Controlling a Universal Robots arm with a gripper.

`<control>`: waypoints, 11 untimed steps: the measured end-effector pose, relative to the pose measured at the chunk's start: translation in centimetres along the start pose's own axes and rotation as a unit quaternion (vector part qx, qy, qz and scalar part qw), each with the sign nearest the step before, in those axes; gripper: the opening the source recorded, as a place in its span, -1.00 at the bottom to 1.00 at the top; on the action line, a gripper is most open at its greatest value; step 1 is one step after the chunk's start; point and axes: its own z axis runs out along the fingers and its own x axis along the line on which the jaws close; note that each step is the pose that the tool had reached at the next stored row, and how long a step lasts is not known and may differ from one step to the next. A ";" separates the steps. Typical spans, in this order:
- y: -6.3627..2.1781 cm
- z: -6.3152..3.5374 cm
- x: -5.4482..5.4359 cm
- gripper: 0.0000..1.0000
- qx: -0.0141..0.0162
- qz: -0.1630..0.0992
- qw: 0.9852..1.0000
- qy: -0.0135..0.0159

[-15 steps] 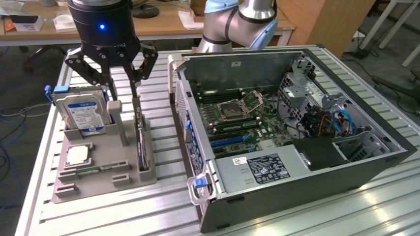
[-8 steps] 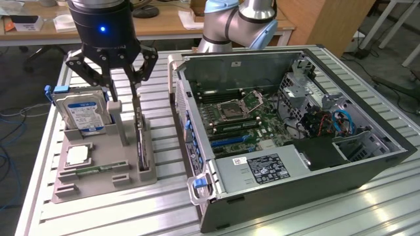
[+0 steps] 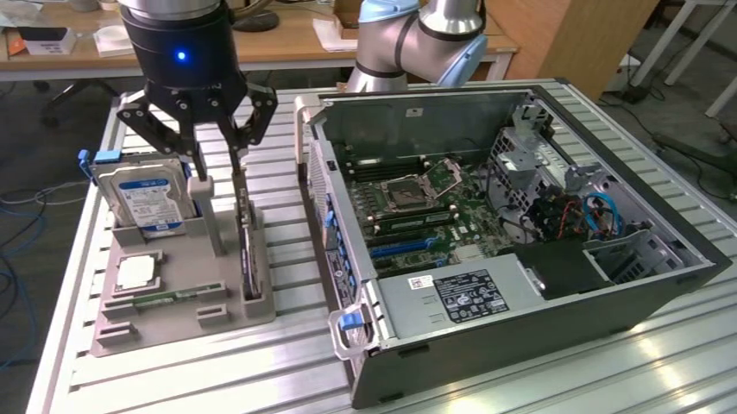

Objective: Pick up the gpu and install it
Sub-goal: 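Pick up the gpu and move the gpu toward the slot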

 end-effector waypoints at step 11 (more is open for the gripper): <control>-0.04 0.41 0.0 -0.18 0.000 0.000 1.000 0.000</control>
